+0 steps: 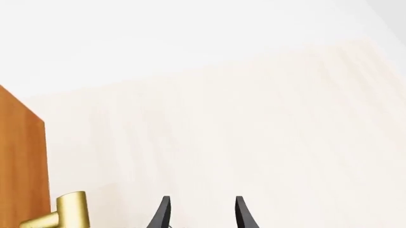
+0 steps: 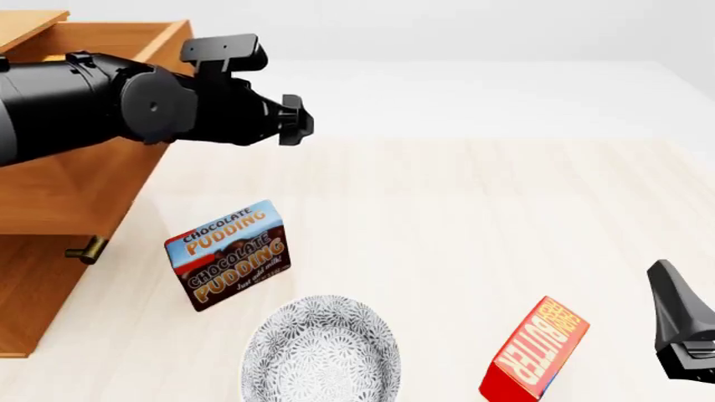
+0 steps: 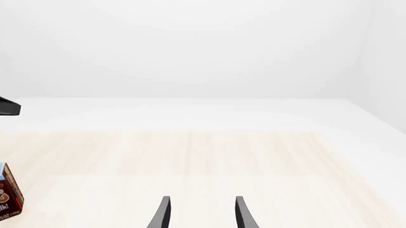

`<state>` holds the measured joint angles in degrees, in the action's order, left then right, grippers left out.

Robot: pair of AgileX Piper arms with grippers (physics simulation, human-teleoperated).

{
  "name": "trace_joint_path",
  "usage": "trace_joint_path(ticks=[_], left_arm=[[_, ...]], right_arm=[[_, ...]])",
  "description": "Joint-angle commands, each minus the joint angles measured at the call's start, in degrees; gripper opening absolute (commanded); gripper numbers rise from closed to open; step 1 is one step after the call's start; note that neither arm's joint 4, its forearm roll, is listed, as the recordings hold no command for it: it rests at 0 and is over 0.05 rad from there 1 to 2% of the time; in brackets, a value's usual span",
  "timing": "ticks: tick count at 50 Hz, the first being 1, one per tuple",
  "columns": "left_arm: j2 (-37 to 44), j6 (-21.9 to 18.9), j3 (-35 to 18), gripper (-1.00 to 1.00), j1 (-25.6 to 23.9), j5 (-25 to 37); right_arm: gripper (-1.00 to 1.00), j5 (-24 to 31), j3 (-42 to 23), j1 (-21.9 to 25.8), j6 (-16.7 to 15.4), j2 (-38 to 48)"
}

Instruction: Put the butter at the front in the top drawer of the cabinet and close it.

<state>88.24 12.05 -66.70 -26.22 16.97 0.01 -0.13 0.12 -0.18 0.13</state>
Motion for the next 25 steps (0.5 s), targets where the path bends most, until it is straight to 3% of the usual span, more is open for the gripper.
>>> trace_joint_path(ticks=[1,25], left_arm=[[-1.09,-1.15,0.34,1.00,1.96,1.12],[-3.96,-3.70,1.78,1.00,7.81,3.02]], right_arm=[[1.00,0.00,0.02,0.00,0.03,-0.03],[1.00,0.00,0.02,0.00,0.04,-0.03]])
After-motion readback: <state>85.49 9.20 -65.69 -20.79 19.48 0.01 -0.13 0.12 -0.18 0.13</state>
